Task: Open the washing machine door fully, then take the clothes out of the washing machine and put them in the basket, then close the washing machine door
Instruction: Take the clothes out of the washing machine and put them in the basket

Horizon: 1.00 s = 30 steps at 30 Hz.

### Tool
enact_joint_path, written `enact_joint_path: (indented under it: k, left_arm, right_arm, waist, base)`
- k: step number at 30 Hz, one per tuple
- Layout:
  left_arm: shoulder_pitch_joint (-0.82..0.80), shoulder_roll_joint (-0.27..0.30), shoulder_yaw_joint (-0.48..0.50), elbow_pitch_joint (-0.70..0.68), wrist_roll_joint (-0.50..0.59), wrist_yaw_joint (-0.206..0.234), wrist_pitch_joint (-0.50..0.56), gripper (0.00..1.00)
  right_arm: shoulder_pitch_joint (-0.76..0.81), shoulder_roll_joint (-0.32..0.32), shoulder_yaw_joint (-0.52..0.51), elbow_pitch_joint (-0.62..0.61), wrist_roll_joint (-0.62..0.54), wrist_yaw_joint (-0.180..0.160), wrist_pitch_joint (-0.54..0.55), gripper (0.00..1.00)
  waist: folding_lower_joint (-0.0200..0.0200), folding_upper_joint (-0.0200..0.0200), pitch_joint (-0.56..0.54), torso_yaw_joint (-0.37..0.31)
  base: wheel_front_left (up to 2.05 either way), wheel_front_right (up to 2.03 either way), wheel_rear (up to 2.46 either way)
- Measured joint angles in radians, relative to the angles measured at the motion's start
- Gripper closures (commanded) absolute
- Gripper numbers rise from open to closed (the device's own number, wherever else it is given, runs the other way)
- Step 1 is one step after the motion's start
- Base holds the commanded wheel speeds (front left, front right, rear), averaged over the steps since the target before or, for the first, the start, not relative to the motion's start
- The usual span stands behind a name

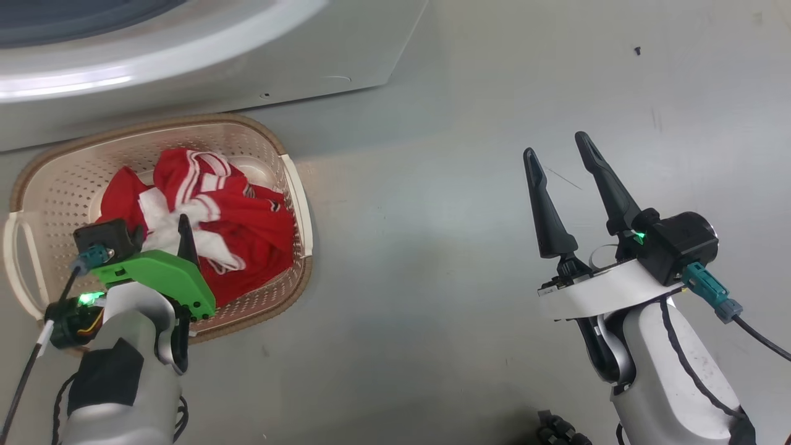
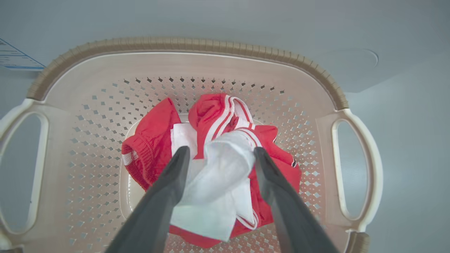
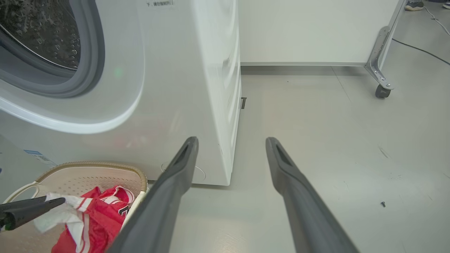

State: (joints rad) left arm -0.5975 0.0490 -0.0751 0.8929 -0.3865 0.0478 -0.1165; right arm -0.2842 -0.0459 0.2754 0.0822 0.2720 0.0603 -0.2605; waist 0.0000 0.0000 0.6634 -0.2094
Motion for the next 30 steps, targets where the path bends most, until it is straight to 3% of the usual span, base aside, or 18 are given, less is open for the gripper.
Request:
enact_joint_path:
  k: [8,18,24,30]
  left_arm:
    - [0.0,-0.005,-0.017,0.009,0.001,-0.026,-0.095,0.0]
    - [0.004,-0.009,-0.028,-0.049,0.011,-0.045,-0.135,0.0]
    - [0.021,-0.011,-0.037,-0.153,0.045,-0.045,-0.14,0.0]
    - [0.052,-0.012,-0.032,-0.356,0.078,-0.044,-0.14,0.0]
  right_arm:
    - [0.002,0.0,-0.013,0.026,-0.012,0.0,0.0,0.0]
    - [0.041,-0.001,-0.03,0.064,-0.029,0.0,0.0,0.0]
    - [0.065,-0.001,-0.038,0.079,-0.035,0.0,0.0,0.0]
    - [0.095,-0.001,-0.047,0.092,-0.037,0.001,0.0,0.0]
  waist:
    - [0.0,0.0,-0.065,0.032]
    - [0.0,0.0,-0.159,0.072]
    - [0.0,0.0,-0.229,0.097]
    - [0.0,0.0,-0.314,0.126]
  base:
    - [0.0,0.0,0.0]
    - [0.0,0.0,0.0]
    - [0.0,0.0,0.0]
    - [0.0,0.0,0.0]
